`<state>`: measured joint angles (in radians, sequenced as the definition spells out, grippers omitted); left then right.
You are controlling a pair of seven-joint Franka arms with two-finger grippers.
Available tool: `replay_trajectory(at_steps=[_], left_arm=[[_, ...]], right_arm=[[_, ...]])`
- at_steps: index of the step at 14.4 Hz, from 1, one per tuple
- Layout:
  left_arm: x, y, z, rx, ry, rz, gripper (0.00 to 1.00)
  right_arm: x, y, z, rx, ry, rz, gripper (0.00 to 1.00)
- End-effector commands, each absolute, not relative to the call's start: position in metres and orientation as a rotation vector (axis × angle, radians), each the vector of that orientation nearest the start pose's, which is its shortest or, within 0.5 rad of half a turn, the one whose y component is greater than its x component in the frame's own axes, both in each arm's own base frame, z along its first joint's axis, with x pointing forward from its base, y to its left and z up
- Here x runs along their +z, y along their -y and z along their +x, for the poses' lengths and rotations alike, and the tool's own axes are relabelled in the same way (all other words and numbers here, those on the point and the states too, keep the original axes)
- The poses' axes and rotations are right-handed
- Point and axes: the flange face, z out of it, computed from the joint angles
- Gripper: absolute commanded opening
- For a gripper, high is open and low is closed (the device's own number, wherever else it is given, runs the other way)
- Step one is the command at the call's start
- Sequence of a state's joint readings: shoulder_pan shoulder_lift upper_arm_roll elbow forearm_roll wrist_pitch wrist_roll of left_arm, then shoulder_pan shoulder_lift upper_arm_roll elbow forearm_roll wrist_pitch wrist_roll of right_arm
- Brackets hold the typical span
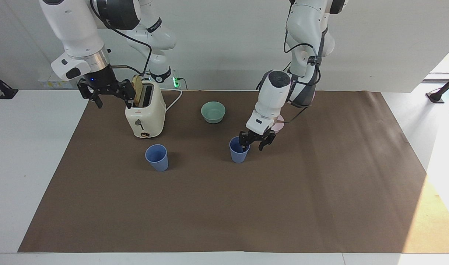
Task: Stack blue cups with both arms
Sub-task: 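Open the left gripper and withdraw while the right gripper reaches the other cup, then grasp the second blue cup with the right gripper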
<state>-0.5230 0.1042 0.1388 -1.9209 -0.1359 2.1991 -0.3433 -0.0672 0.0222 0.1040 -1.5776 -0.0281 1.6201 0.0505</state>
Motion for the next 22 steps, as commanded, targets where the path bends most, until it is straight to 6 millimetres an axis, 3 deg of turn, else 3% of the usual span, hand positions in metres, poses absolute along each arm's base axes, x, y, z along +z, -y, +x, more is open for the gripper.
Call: replay_trajectory(at_steps=[1, 5, 9, 11, 12, 17, 20, 22], left_arm=[[0.499, 0.165, 0.557, -0.193, -0.072, -3.281, 1.00], [0.557, 0.081, 0.574, -0.128, -0.215, -3.257, 1.00], [0.598, 0.027, 0.580, -0.174, -0.245, -3.201, 1.00], [0.613, 0.021, 0.576, -0.155, -0.248, -3.183, 1.00], [0.615, 0.006, 0.575, -0.141, -0.222, -3.180, 1.00], [0.635, -0.021, 0.561, -0.069, -0.264, -3.174, 1.00], [0.636, -0.020, 0.554, -0.025, -0.268, -3.179, 1.00], [0.635, -0.022, 0.556, -0.032, -0.263, -3.175, 1.00]], right_arm=[[0.592, -0.018, 0.562, -0.021, -0.024, -3.161, 1.00], [0.541, -0.019, 0.564, 0.013, -0.008, -3.161, 1.00], [0.474, -0.027, 0.578, 0.071, -0.031, -3.096, 1.00], [0.448, -0.028, 0.588, 0.006, -0.039, -3.092, 1.00], [0.435, -0.031, 0.595, -0.011, -0.032, -3.090, 1.00], [0.368, -0.032, 0.608, 0.024, -0.028, -3.082, 1.00], [0.362, -0.032, 0.609, -0.004, -0.024, -3.082, 1.00], [0.362, -0.036, 0.609, -0.002, -0.014, -3.082, 0.15]])
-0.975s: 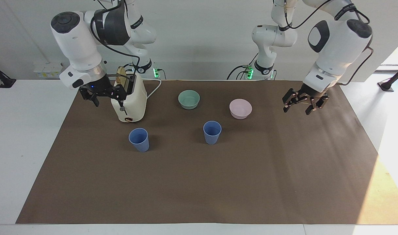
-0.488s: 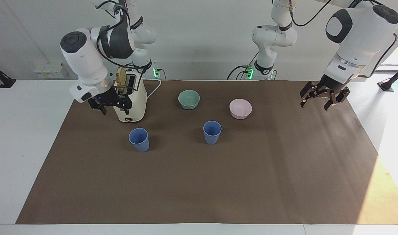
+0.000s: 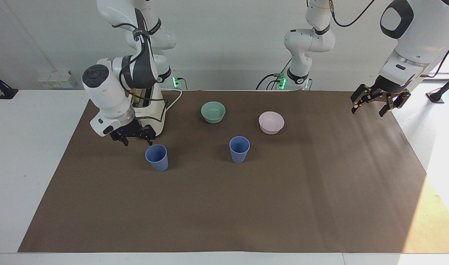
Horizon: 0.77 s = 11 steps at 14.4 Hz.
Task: Stack blue cups with both arms
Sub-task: 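Grasp the second blue cup with the right gripper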
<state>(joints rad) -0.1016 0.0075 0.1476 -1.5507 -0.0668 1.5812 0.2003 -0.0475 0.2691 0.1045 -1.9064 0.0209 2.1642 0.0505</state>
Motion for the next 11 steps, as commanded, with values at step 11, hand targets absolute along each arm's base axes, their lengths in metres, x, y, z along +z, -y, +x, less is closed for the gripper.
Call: replay_trajectory(at_steps=[11], left_arm=[[0.633, -0.020, 0.561, -0.041, -0.269, -3.149, 1.00]], right_arm=[[0.408, -0.087, 0.607, 0.093, 0.006, -3.078, 0.00]])
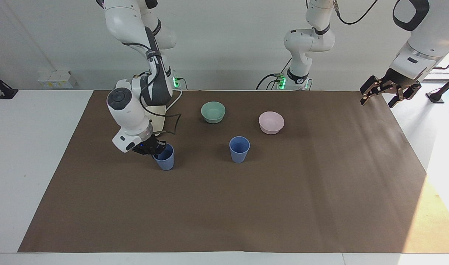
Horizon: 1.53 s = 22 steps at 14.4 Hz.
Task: Stack blue cups with both arms
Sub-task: 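Grasp the second blue cup with the right gripper, then carry the held blue cup with the right gripper over the center cup, then lower the blue cup into the center cup and open the right gripper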
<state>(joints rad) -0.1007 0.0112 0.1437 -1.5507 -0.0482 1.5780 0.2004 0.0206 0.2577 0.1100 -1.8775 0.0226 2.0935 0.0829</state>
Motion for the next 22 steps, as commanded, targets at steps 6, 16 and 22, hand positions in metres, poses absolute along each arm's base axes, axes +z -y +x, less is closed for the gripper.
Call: replay_trajectory(at_steps=[6, 16, 22], left_arm=[[0.633, -0.018, 0.560, -0.041, -0.270, -3.152, 1.00], [0.633, -0.016, 0.559, -0.037, -0.275, -3.154, 1.00], [0.634, -0.016, 0.558, -0.037, -0.277, -3.154, 1.00]], right_arm=[[0.516, -0.178, 0.596, 0.092, -0.255, -2.970, 0.00], [0.542, -0.328, 0.565, -0.010, -0.249, -2.968, 0.00], [0.493, -0.358, 0.576, -0.028, -0.245, -2.970, 0.00]])
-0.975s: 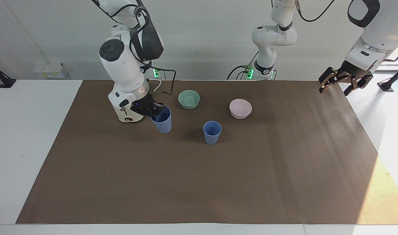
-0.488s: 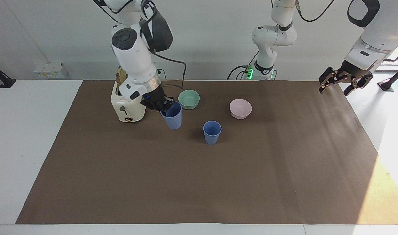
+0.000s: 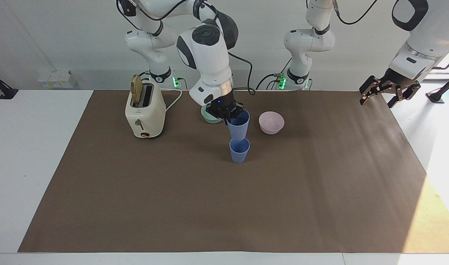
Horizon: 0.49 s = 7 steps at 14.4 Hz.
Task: Stack blue cups with both arms
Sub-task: 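Lower the blue cup into the center cup and open the right gripper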
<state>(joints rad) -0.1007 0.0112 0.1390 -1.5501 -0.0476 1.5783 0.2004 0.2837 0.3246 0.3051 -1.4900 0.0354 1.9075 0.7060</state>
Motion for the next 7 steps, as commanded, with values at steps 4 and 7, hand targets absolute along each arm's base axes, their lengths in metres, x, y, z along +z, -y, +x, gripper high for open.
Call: replay_trajectory(at_steps=[4, 7], left_arm=[[0.633, -0.015, 0.558, -0.034, -0.279, -3.154, 1.00], [0.634, -0.014, 0.557, -0.037, -0.280, -3.154, 1.00]], right_arm=[[0.485, -0.359, 0.581, -0.045, -0.246, -2.960, 0.00], [0.471, -0.361, 0.576, -0.010, -0.241, -2.978, 0.00]])
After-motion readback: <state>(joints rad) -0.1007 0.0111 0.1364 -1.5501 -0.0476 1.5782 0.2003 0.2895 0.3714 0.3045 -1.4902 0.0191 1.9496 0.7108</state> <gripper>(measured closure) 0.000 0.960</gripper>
